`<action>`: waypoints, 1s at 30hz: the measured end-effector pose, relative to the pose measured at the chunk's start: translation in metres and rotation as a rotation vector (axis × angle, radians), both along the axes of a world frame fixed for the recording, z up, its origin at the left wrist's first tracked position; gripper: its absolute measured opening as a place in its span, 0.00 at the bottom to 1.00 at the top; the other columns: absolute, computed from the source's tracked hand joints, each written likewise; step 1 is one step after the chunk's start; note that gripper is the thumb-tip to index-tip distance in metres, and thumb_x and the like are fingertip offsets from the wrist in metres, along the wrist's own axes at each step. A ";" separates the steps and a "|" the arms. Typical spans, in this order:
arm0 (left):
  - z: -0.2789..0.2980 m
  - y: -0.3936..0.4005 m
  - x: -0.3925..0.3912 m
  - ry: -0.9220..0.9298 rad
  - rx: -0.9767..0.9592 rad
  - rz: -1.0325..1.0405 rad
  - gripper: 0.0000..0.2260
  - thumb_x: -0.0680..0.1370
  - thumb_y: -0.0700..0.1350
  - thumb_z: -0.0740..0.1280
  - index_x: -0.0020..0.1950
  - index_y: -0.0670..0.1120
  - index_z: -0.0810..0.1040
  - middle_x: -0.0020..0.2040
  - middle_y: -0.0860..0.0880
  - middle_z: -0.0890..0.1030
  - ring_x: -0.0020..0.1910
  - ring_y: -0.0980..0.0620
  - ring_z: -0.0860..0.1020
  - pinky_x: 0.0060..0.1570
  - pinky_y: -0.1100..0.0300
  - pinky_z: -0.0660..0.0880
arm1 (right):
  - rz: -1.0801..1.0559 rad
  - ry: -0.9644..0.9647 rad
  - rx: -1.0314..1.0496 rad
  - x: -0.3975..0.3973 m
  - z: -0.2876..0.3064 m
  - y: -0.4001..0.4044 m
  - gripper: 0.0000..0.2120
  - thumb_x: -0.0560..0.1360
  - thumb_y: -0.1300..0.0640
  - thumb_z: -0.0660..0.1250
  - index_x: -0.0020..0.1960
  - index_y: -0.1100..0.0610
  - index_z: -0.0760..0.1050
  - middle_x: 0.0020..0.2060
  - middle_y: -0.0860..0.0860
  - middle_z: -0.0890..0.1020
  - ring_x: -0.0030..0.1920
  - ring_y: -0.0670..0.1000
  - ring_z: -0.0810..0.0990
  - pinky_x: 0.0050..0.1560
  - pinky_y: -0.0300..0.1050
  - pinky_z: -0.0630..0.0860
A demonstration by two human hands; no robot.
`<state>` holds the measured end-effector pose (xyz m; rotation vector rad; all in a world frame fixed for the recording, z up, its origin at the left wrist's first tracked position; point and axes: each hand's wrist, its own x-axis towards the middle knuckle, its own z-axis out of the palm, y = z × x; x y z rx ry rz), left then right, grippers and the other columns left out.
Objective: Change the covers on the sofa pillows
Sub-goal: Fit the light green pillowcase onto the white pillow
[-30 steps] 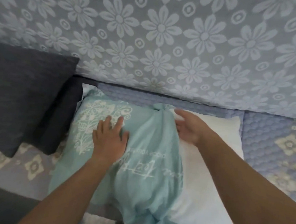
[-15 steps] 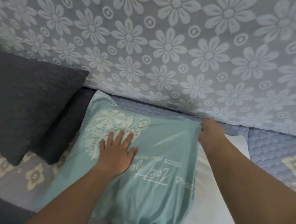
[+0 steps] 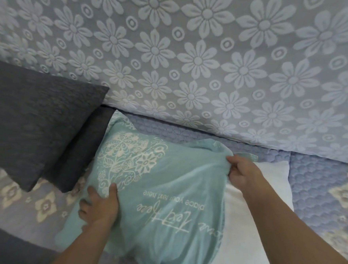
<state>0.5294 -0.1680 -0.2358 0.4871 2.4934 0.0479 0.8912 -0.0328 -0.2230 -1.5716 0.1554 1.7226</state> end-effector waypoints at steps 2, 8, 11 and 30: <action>-0.002 -0.010 0.004 -0.041 -0.014 0.081 0.40 0.77 0.72 0.56 0.82 0.51 0.51 0.80 0.36 0.54 0.78 0.36 0.55 0.77 0.39 0.51 | 0.089 -0.021 -0.063 -0.003 0.010 -0.001 0.08 0.80 0.64 0.63 0.57 0.65 0.76 0.38 0.59 0.86 0.44 0.57 0.84 0.30 0.49 0.83; 0.009 -0.003 0.006 0.074 -0.029 -0.209 0.36 0.79 0.69 0.54 0.81 0.56 0.47 0.81 0.40 0.48 0.79 0.39 0.51 0.73 0.36 0.56 | 0.250 -0.155 -0.147 0.017 0.028 0.018 0.06 0.81 0.62 0.63 0.48 0.64 0.76 0.29 0.57 0.84 0.30 0.55 0.84 0.27 0.50 0.80; 0.007 0.007 0.003 0.106 -0.016 -0.443 0.36 0.78 0.69 0.55 0.81 0.59 0.43 0.81 0.44 0.48 0.79 0.40 0.51 0.71 0.34 0.58 | -0.017 -0.381 -0.001 0.016 0.008 0.023 0.07 0.81 0.57 0.63 0.50 0.59 0.77 0.41 0.53 0.85 0.40 0.51 0.83 0.37 0.47 0.80; -0.010 -0.077 -0.001 -0.563 0.212 0.672 0.51 0.62 0.75 0.72 0.77 0.48 0.64 0.71 0.44 0.75 0.66 0.38 0.76 0.56 0.42 0.79 | 0.328 -0.177 0.137 -0.011 0.055 -0.216 0.13 0.79 0.62 0.66 0.62 0.62 0.78 0.55 0.58 0.85 0.54 0.56 0.85 0.56 0.51 0.81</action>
